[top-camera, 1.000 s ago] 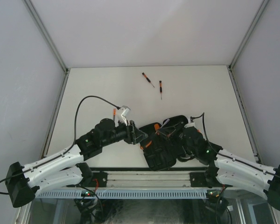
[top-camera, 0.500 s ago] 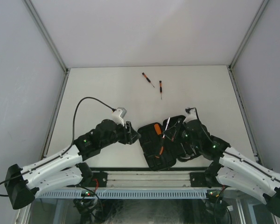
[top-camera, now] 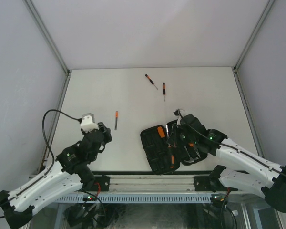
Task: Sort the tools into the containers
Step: Place the screwdriver in the storage box.
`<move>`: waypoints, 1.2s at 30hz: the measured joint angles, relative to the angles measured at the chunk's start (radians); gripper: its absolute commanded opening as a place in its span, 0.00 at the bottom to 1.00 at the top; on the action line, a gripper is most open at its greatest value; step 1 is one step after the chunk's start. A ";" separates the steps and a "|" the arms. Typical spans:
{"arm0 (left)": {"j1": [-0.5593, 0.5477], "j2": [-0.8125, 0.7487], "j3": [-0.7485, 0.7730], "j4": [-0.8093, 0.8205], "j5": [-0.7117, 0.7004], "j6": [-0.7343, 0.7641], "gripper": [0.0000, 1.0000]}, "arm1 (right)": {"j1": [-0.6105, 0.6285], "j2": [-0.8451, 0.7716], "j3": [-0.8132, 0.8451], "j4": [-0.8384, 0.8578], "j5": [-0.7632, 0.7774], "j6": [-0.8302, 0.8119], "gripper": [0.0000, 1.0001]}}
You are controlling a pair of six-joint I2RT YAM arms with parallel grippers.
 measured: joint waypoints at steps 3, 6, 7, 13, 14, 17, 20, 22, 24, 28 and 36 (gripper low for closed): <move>0.001 -0.090 -0.045 -0.040 -0.186 -0.005 0.63 | 0.000 0.050 0.048 -0.047 -0.009 -0.047 0.00; 0.003 -0.162 -0.095 -0.037 -0.343 0.014 0.63 | 0.000 0.095 0.090 -0.067 -0.021 -0.088 0.00; 0.004 -0.175 -0.108 -0.034 -0.381 0.029 0.64 | 0.000 0.107 0.099 -0.071 -0.025 -0.101 0.00; 0.013 -0.208 -0.195 0.106 -0.602 0.208 0.73 | -0.004 0.216 0.180 -0.104 -0.045 -0.177 0.00; 0.016 -0.211 -0.226 0.159 -0.627 0.249 0.73 | -0.006 0.238 0.196 -0.113 -0.047 -0.188 0.00; 0.026 -0.212 -0.307 0.253 -0.673 0.331 0.73 | -0.007 0.284 0.225 -0.134 -0.045 -0.211 0.00; 0.041 -0.210 -0.370 0.378 -0.687 0.433 0.74 | -0.008 0.315 0.237 -0.153 -0.044 -0.233 0.00; 0.062 -0.205 -0.389 0.457 -0.691 0.499 0.75 | -0.011 0.331 0.237 -0.156 -0.045 -0.241 0.00; 0.085 -0.203 -0.392 0.511 -0.692 0.536 0.75 | -0.014 0.354 0.239 -0.159 -0.050 -0.245 0.00; 0.139 -0.229 -0.392 0.554 -0.682 0.564 0.77 | -0.012 0.387 0.242 -0.161 -0.067 -0.245 0.00; 0.151 -0.404 -0.402 0.533 -0.687 0.571 0.87 | -0.006 0.400 0.233 -0.132 -0.123 -0.224 0.00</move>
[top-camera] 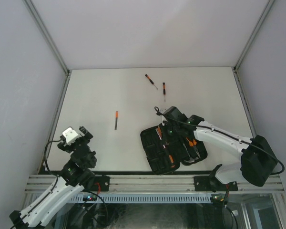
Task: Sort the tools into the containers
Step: Place the screwdriver in the storage box.
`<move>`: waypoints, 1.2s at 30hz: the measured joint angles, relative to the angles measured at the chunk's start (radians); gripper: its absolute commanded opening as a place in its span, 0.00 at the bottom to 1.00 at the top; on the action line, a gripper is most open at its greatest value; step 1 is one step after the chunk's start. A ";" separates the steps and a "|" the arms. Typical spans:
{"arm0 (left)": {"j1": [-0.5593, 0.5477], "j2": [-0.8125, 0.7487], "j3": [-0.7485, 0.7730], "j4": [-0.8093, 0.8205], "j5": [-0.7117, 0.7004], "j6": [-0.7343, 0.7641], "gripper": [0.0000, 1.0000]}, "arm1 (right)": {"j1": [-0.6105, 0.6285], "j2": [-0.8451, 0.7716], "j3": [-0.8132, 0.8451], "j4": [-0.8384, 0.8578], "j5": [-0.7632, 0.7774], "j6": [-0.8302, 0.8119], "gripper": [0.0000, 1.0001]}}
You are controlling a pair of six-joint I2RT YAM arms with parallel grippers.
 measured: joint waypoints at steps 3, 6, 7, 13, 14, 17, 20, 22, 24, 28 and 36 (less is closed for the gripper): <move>0.000 -0.050 -0.017 -0.013 -0.007 0.001 0.88 | 0.000 0.031 -0.005 0.020 -0.023 0.009 0.00; 0.000 -0.078 -0.032 -0.027 -0.008 0.002 0.89 | 0.001 0.077 -0.016 0.052 -0.042 0.016 0.00; 0.000 -0.086 -0.036 -0.029 -0.009 0.002 0.89 | 0.001 0.090 -0.026 0.066 -0.047 0.019 0.00; -0.009 -0.134 -0.045 -0.040 -0.043 -0.001 0.89 | 0.002 0.137 -0.072 0.133 -0.049 0.040 0.00; -0.014 -0.141 -0.045 -0.044 -0.050 0.000 0.89 | 0.004 0.137 -0.081 0.147 -0.049 0.044 0.00; -0.031 -0.147 -0.046 -0.041 -0.068 0.014 0.89 | 0.010 0.137 -0.099 0.179 -0.050 0.049 0.00; -0.033 -0.143 -0.067 0.009 -0.078 0.067 0.92 | 0.016 0.143 -0.107 0.200 -0.054 0.051 0.00; -0.029 -0.117 -0.100 0.069 -0.086 0.111 0.94 | 0.018 0.156 -0.108 0.211 -0.059 0.050 0.00; -0.020 -0.069 -0.126 0.106 -0.086 0.133 1.00 | 0.015 0.162 -0.108 0.216 -0.065 0.050 0.00; 0.018 0.032 -0.135 0.138 -0.050 0.149 1.00 | 0.012 0.170 -0.109 0.230 -0.083 0.049 0.01; 0.063 0.134 -0.135 0.148 -0.080 0.079 0.99 | 0.012 0.170 -0.119 0.256 -0.091 0.053 0.11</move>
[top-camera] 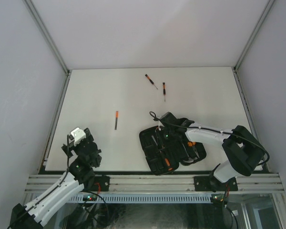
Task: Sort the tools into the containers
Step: Place the screwdriver in the storage box.
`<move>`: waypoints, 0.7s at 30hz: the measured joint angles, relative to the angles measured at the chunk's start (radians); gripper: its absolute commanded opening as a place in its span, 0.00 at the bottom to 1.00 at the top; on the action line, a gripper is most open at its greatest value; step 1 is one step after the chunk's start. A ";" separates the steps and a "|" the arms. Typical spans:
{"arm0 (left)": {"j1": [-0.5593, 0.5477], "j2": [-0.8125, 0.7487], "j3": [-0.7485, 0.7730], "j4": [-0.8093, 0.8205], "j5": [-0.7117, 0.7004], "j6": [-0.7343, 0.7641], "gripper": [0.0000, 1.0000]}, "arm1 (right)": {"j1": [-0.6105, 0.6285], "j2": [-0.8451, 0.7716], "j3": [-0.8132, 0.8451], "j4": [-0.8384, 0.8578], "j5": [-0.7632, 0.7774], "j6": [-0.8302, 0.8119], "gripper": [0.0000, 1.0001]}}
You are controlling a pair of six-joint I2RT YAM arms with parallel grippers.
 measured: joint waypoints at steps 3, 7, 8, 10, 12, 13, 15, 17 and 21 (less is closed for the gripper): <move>0.000 0.056 0.000 -0.001 -0.031 -0.036 0.98 | 0.003 0.000 0.000 0.002 0.007 0.002 0.13; 0.001 0.155 0.003 -0.005 -0.062 -0.088 0.98 | 0.009 0.000 0.000 0.003 0.015 0.007 0.19; 0.001 0.179 0.007 -0.019 -0.069 -0.118 0.99 | 0.010 0.000 0.000 0.003 0.016 0.010 0.21; 0.002 0.225 0.021 -0.074 -0.076 -0.190 1.00 | 0.015 -0.003 0.000 0.004 0.019 0.013 0.26; 0.002 0.277 0.065 -0.218 -0.080 -0.347 1.00 | 0.019 -0.006 0.000 0.004 0.022 0.018 0.29; 0.002 0.299 0.087 -0.276 -0.082 -0.412 1.00 | 0.021 -0.010 0.000 0.004 0.025 0.019 0.29; 0.002 0.348 0.140 -0.403 -0.086 -0.556 1.00 | 0.026 -0.018 0.000 0.001 0.037 0.021 0.30; 0.002 0.383 0.177 -0.510 -0.089 -0.682 1.00 | 0.031 -0.035 -0.001 -0.014 0.051 0.021 0.31; -0.002 0.425 0.222 -0.795 -0.090 -1.022 0.97 | 0.035 -0.111 -0.004 -0.077 0.092 0.020 0.32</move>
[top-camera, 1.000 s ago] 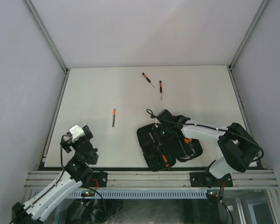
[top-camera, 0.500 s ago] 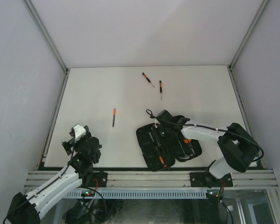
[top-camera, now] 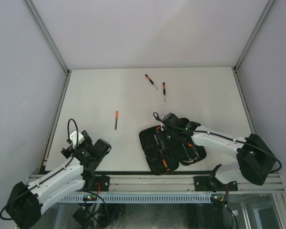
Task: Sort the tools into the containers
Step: Place the screwdriver in the storage box.
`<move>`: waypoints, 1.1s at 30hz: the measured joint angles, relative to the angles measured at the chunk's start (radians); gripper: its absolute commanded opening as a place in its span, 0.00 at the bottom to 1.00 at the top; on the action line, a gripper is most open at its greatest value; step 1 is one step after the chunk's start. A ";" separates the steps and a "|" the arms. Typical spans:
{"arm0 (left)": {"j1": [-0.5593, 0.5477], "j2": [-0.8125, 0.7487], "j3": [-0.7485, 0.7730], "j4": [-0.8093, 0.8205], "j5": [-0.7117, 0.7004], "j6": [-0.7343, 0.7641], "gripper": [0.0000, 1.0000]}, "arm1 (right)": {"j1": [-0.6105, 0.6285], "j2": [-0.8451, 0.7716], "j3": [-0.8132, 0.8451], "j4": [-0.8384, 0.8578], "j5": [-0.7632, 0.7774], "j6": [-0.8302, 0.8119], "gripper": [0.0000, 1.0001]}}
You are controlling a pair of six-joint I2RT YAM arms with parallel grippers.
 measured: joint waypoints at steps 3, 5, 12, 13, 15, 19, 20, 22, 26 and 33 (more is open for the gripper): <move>-0.026 0.007 0.001 -0.149 0.001 -0.167 1.00 | 0.000 -0.067 0.000 -0.027 0.012 0.000 0.32; -0.035 0.016 0.002 -0.195 0.001 -0.223 1.00 | 0.000 -0.098 0.000 -0.036 0.020 0.000 0.32; -0.037 0.100 0.029 -0.341 0.001 -0.410 1.00 | 0.000 -0.120 0.000 -0.061 0.034 0.000 0.32; -0.037 0.116 0.035 -0.363 0.001 -0.442 1.00 | 0.001 -0.119 0.000 -0.064 0.034 0.001 0.32; -0.038 0.151 0.048 -0.414 0.001 -0.516 1.00 | 0.004 -0.119 0.000 -0.065 0.035 0.001 0.32; -0.038 0.235 0.074 -0.531 0.001 -0.674 1.00 | 0.009 -0.116 0.000 -0.063 0.034 0.006 0.32; -0.038 0.260 0.082 -0.558 0.001 -0.710 1.00 | 0.010 -0.114 0.000 -0.063 0.034 0.008 0.32; -0.038 0.322 0.107 -0.610 0.001 -0.780 1.00 | 0.011 -0.107 0.000 -0.063 0.034 0.009 0.32; -0.039 0.459 0.169 -0.682 0.000 -0.861 1.00 | 0.011 -0.094 0.000 -0.062 0.034 0.012 0.32; -0.115 0.381 0.133 -0.801 -0.003 -0.928 1.00 | 0.011 -0.092 0.000 -0.060 0.034 0.017 0.32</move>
